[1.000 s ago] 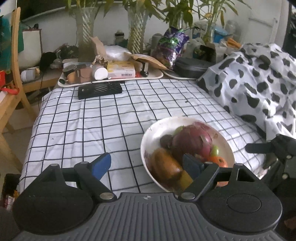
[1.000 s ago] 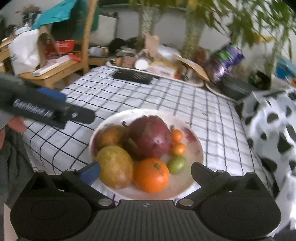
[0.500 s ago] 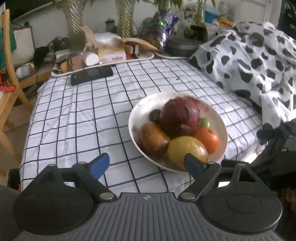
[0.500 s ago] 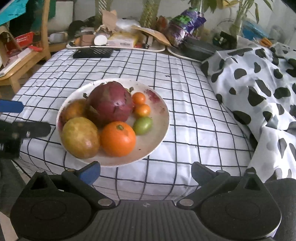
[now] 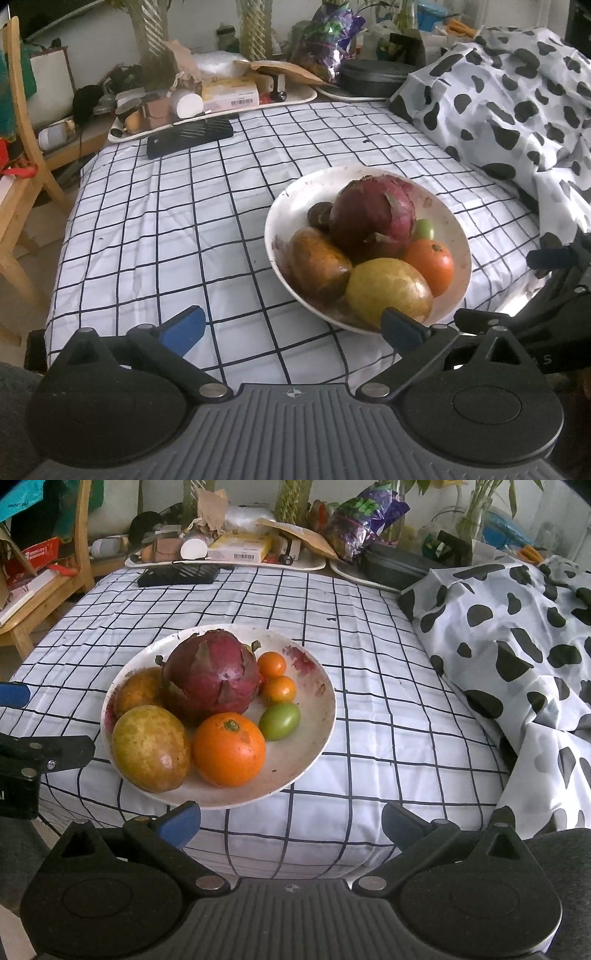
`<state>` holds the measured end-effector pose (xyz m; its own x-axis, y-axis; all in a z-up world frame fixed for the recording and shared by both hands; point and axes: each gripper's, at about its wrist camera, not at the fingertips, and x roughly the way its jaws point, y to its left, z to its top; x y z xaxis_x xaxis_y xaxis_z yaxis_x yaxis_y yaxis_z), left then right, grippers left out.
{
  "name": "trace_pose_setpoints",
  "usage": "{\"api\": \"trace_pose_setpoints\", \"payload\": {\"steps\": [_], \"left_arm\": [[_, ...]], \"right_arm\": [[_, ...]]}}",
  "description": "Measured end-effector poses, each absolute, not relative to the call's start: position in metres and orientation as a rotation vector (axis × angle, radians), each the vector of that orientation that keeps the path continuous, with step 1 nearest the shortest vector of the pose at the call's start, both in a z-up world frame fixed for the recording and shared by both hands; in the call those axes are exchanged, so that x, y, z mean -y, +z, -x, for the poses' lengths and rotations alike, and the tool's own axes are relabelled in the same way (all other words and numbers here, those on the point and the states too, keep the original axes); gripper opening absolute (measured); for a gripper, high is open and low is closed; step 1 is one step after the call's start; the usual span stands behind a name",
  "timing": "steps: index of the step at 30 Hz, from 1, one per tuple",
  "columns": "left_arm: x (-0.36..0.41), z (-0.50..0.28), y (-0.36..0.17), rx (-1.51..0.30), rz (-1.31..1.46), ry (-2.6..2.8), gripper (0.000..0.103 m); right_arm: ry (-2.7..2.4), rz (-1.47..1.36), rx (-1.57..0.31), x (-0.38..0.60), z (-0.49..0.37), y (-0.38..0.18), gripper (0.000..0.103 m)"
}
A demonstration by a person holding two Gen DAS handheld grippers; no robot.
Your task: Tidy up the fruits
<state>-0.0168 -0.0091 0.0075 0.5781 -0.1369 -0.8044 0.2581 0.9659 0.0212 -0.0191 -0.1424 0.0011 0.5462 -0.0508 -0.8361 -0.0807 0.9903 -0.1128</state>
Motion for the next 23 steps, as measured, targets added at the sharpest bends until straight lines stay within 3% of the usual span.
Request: {"api": "trace_pose_setpoints", "payload": {"steps": [23], "left_arm": [[0.0097, 0.0188, 0.0095, -0.914, -0.156, -0.230, 0.103]], "right_arm": [[0.023, 0.148, -0.996, 0.1415, 0.0191, -0.0002, 0.103]]}}
